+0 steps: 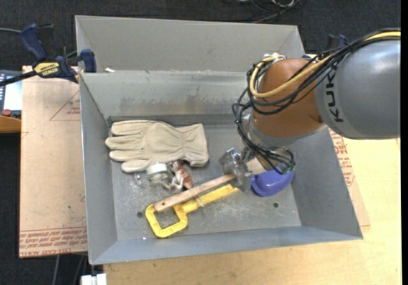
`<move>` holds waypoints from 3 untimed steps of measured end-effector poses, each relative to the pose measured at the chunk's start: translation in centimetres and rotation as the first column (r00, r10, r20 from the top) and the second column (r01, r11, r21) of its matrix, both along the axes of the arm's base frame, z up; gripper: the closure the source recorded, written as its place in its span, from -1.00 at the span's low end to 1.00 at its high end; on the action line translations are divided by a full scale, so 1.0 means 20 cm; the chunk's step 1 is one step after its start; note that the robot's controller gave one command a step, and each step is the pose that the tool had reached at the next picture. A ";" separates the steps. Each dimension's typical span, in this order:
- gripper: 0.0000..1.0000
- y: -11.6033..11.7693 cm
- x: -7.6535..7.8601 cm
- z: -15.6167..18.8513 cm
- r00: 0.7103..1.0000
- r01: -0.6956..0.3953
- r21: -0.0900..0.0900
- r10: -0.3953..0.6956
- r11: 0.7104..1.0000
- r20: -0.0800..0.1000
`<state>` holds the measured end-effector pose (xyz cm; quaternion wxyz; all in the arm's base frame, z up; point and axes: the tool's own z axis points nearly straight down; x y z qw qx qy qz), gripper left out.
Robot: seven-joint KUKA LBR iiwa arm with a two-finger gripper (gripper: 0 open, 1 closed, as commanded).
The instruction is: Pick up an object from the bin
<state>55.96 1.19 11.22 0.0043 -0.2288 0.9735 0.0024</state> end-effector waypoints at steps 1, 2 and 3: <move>1.00 0.00 0.01 0.17 1.000 0.001 0.000 -0.001 1.000 0.011; 1.00 0.00 0.01 0.26 1.000 0.002 0.001 -0.002 1.000 0.011; 1.00 0.00 0.01 0.33 1.000 0.002 0.001 -0.002 1.000 0.011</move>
Offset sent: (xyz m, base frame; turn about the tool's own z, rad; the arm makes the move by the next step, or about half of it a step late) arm 0.0016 0.0000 0.0684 0.0007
